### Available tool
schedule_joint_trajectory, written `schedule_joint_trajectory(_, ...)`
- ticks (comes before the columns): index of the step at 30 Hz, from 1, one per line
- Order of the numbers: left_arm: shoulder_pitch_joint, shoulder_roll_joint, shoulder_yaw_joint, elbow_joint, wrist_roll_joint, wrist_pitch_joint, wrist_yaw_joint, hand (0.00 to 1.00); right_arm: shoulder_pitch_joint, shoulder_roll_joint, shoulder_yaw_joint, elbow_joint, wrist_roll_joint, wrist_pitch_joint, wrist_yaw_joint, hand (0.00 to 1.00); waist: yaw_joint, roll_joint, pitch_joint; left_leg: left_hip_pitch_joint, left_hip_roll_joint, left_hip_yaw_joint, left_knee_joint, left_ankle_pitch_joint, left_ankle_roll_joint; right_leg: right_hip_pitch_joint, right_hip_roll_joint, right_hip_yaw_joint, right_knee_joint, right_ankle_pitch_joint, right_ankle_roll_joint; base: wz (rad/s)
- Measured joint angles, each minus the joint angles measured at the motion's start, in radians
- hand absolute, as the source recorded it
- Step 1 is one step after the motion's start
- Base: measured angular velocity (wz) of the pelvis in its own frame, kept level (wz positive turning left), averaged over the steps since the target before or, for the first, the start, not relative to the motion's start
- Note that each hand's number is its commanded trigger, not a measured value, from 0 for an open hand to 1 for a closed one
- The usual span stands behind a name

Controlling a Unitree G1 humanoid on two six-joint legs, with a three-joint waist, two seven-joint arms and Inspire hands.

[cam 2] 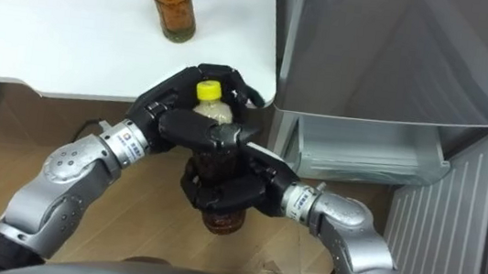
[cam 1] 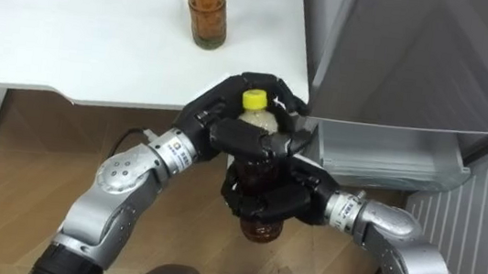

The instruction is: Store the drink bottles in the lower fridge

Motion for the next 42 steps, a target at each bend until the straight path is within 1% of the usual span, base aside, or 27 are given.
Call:
schedule_joint_trajectory(2,-0.001,-0.001,-0.003,-0.001,0.0,-0.013,0.0,0.0,0.0,0.0,0.006,0.0,0.0,0.01,0.0,1.0,0.0,0.0,0.0001,0.0,0.0,0.0,0.0,0.0,0.0,0.0,0.0,0.0,0.0,0.0,0.0,0.0)
schedule_joint_trajectory(4,-0.001,-0.003,-0.004,-0.001,0.0,-0.016,0.0,0.0,0.0,0.0,0.008,0.0,0.0,0.015,0.0,1.0,-0.001,0.0,0.0001,-0.001,0.0,0.0,-0.001,0.0,0.0,-0.001,0.0,-0.001,0.0,0.0,0.0,0.0)
schedule_joint_trajectory(12,-0.006,0.0,-0.001,-0.025,-0.001,-0.019,0.015,0.0,0.0,-0.01,0.019,0.0,-0.002,0.015,0.001,1.0,-0.002,0.0,-0.0002,0.001,0.0,0.001,0.0,0.0,0.0,0.001,0.0,0.0,0.0,0.0,0.0,0.0)
schedule_joint_trajectory(13,-0.006,-0.001,-0.002,-0.035,-0.001,-0.02,0.023,0.0,0.0,-0.016,0.024,0.0,-0.004,0.015,0.002,1.0,-0.002,-0.001,-0.0003,0.001,0.0,0.001,0.001,0.0,0.0,0.001,0.0,0.0,0.0,0.0,0.0,0.0)
schedule_joint_trajectory(18,-0.007,0.0,0.0,-0.053,-0.001,-0.04,0.032,0.0,0.0,-0.02,0.024,0.0,-0.01,0.015,0.003,1.0,-0.002,-0.001,-0.0002,0.004,0.0,0.001,0.001,0.0,0.0,0.004,0.0,0.0,0.0,0.0,0.0,0.0)
schedule_joint_trajectory(23,-0.007,0.011,0.02,-0.078,-0.003,-0.041,0.028,0.0,0.003,-0.025,0.024,0.0,-0.016,0.016,0.011,1.0,-0.002,-0.001,-0.0002,0.002,0.0,-0.003,0.003,0.0,0.0,0.006,-0.001,-0.002,0.002,0.0,0.0,0.02)
schedule_joint_trajectory(27,-0.007,0.015,0.075,-0.171,-0.035,-0.043,0.023,0.0,0.007,-0.026,0.021,-0.001,-0.019,0.017,0.025,1.0,-0.002,0.001,-0.0001,-0.001,-0.001,-0.012,0.003,0.0,0.0,0.006,0.0,-0.006,0.003,0.0,0.0,0.05)
schedule_joint_trajectory(29,-0.007,0.012,0.101,-0.218,-0.057,-0.055,0.022,0.0,0.012,-0.026,0.015,-0.001,-0.018,0.017,0.027,1.0,0.0,0.003,-0.0006,0.0,-0.001,-0.013,0.003,0.0,0.0,0.007,-0.001,-0.007,0.002,0.0,0.0,0.05)
schedule_joint_trajectory(31,-0.007,0.015,0.118,-0.264,-0.115,-0.071,0.024,0.0,0.025,-0.03,0.014,-0.002,-0.014,0.017,0.027,1.0,0.003,0.013,-0.0014,0.0,-0.002,-0.02,0.008,0.0,0.0,0.014,-0.001,-0.015,-0.001,0.0,0.0,0.1)
schedule_joint_trajectory(33,-0.008,0.014,0.128,-0.287,-0.144,-0.086,0.027,0.0,0.026,-0.035,0.015,-0.002,-0.014,0.017,0.027,1.0,0.003,0.024,-0.0001,-0.001,-0.003,-0.022,0.013,-0.001,0.001,0.015,-0.002,-0.015,-0.001,0.0,0.0,0.07)
schedule_joint_trajectory(34,-0.009,0.011,0.141,-0.304,-0.153,-0.089,0.028,0.0,0.028,-0.036,0.013,-0.002,-0.018,0.017,0.027,1.0,0.003,0.03,-0.0011,0.0,-0.003,-0.025,0.013,-0.001,0.001,0.018,-0.002,-0.02,-0.002,0.0,0.0,0.05)
schedule_joint_trajectory(35,-0.009,0.01,0.15,-0.315,-0.153,-0.089,0.028,0.0,0.03,-0.036,0.011,-0.002,-0.02,0.016,0.028,1.0,0.003,0.032,-0.0015,0.001,-0.003,-0.027,0.013,-0.001,0.001,0.02,-0.002,-0.023,-0.002,0.0,0.0,0.08)
schedule_joint_trajectory(37,-0.022,0.004,0.204,-0.367,-0.155,-0.094,0.027,0.0,0.035,-0.036,-0.009,-0.002,-0.037,0.016,0.05,1.0,0.005,0.037,-0.0012,0.001,-0.003,-0.03,0.014,-0.001,0.0,0.021,-0.001,-0.026,-0.002,0.0,0.0,0.05)
schedule_joint_trajectory(38,-0.03,0.004,0.216,-0.377,-0.156,-0.097,0.029,0.0,0.035,-0.037,-0.016,-0.002,-0.047,0.016,0.054,1.0,0.009,0.039,-0.0017,0.001,-0.003,-0.03,0.014,0.0,0.0,0.022,-0.001,-0.026,-0.002,0.0,0.0,0.0)
schedule_joint_trajectory(40,-0.04,0.005,0.251,-0.428,-0.173,-0.124,0.046,0.0,0.038,-0.051,-0.022,-0.002,-0.052,0.016,0.057,1.0,0.029,0.042,-0.001,0.012,-0.003,-0.028,0.009,0.0,0.0,0.031,-0.001,-0.026,-0.002,0.0,0.0,-0.04)
schedule_joint_trajectory(41,-0.04,0.005,0.259,-0.438,-0.185,-0.134,0.049,0.0,0.039,-0.054,-0.021,-0.002,-0.052,0.016,0.058,1.0,0.031,0.042,-0.0007,0.018,-0.003,-0.029,0.003,0.0,0.0,0.036,-0.001,-0.027,-0.003,0.0,0.0,0.0)
schedule_joint_trajectory(42,-0.041,0.004,0.282,-0.456,-0.196,-0.152,0.056,0.0,0.042,-0.056,-0.024,-0.002,-0.053,0.014,0.06,1.0,0.038,0.042,-0.0006,0.021,-0.003,-0.029,-0.003,0.0,0.0,0.042,-0.001,-0.031,-0.003,0.0,0.0,0.03)
